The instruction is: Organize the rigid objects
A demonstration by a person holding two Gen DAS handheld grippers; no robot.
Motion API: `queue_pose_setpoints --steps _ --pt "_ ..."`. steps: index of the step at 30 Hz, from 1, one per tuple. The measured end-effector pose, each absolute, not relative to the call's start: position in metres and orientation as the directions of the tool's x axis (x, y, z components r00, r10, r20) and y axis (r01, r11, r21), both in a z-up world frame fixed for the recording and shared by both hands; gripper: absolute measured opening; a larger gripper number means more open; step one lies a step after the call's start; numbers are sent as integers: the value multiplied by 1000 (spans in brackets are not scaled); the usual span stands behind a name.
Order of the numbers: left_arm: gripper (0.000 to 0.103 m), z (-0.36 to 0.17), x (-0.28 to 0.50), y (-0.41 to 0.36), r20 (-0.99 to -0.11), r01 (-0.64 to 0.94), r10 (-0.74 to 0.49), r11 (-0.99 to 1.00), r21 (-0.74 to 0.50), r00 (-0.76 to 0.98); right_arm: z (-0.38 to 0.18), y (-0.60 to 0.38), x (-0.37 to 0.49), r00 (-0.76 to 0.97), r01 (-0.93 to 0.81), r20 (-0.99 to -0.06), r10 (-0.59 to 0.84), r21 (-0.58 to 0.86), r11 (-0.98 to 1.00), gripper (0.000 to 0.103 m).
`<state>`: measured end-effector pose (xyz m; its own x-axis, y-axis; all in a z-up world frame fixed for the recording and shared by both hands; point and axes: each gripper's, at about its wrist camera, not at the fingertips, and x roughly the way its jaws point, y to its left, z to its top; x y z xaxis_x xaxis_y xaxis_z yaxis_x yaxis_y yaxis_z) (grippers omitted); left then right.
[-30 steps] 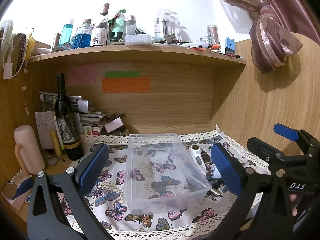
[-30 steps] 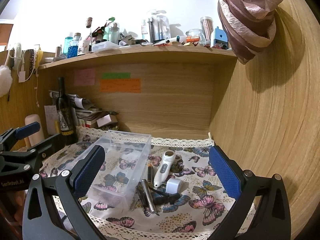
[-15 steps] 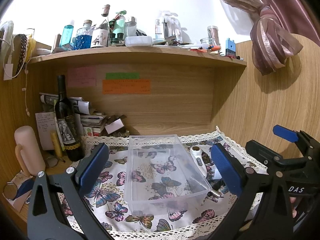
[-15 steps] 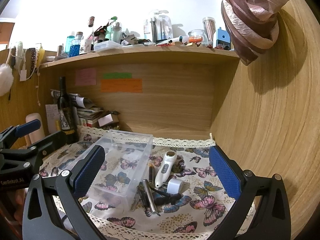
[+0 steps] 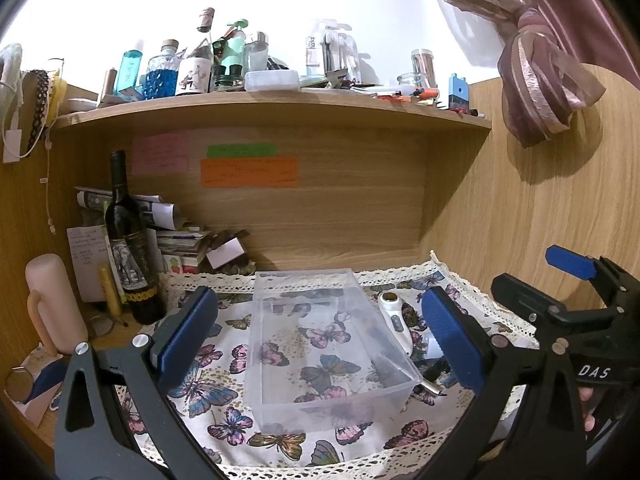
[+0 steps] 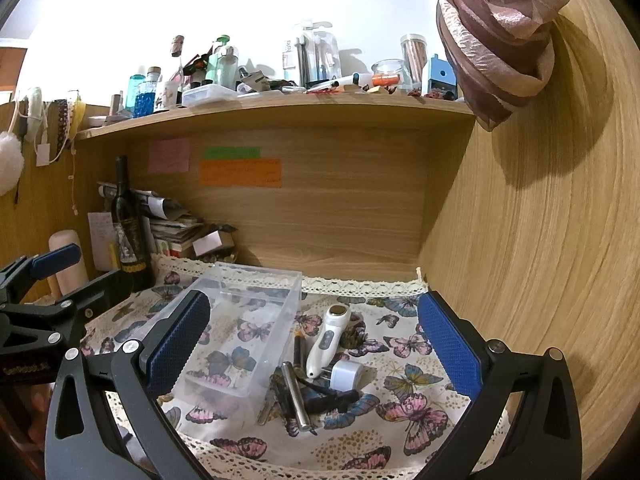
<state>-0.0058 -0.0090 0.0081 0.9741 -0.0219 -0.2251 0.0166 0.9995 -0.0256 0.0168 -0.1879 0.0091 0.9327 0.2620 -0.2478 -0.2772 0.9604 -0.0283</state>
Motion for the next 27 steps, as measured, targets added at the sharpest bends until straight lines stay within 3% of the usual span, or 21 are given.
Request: queue_pose_setpoints --steps 20,21,24,27 --pt "103 3 5 -8 -248 43 -45 999 -16 968 3 -189 27 931 -264 -273 243 -44 963 103" --pt "101 3 7 -6 -255 42 -45 999 -15 966 1 -189 30 929 -262 -281 239 -47 964 103" --pt "81 -1 15 2 -289 -18 14 1000 -11 957 -4 -192 41 922 -258 -308 233 -44 965 103" --pt "78 -7 26 13 -324 -50 42 999 -15 945 -10 -196 52 913 -254 -339 226 -41 966 97"
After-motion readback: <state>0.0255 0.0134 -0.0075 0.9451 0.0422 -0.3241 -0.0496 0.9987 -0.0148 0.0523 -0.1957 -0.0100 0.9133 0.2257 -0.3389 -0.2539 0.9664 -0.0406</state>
